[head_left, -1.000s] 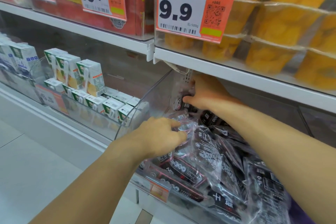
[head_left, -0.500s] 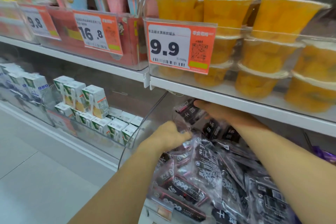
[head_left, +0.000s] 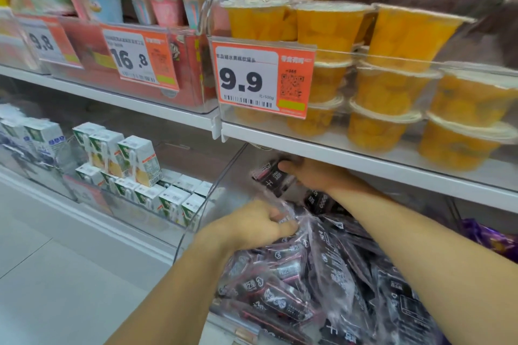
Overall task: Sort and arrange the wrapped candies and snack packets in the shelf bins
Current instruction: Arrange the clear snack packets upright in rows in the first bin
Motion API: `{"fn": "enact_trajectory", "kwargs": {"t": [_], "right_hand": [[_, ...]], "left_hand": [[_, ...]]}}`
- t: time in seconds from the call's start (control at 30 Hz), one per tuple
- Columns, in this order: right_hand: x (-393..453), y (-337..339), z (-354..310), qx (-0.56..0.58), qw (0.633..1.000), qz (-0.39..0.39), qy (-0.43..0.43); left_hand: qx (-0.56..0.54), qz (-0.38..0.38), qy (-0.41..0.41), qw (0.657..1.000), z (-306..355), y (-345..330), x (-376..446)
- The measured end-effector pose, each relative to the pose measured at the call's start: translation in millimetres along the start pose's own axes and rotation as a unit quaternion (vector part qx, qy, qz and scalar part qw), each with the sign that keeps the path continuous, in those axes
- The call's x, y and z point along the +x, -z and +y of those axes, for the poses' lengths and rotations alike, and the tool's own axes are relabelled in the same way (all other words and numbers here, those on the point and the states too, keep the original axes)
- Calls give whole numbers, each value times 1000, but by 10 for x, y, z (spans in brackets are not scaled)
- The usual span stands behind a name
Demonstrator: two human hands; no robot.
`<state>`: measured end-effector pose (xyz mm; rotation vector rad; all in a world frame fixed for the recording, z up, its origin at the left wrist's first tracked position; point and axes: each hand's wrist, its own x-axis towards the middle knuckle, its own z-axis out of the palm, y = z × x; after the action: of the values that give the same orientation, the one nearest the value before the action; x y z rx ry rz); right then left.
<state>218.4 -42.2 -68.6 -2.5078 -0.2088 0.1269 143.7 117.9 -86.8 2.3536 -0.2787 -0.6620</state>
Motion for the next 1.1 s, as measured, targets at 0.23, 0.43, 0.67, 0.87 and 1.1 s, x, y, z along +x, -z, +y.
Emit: {"fn": "enact_trajectory", "kwargs": {"t": [0.23,0.43,0.67,0.87,1.1], "right_hand": [[5,-198,24,-79,993,0,83],[-50,-222,46,-64,994,74,56],[-127,-152,-10,-101,987,92,83],[-91,-145,-37,-110,982,67,135],[-93,-157,25,-124,980,93,124]], "left_hand": [[-12,18,-14,1000,-48,-119,-38],[-1,40,-15,999,-69,-172,-49],[7,75,-13,997,-62,-206,-73],[19,73,-9,997,-66,-202,-97],[2,49,-14,999,-29,-163,-134]]}}
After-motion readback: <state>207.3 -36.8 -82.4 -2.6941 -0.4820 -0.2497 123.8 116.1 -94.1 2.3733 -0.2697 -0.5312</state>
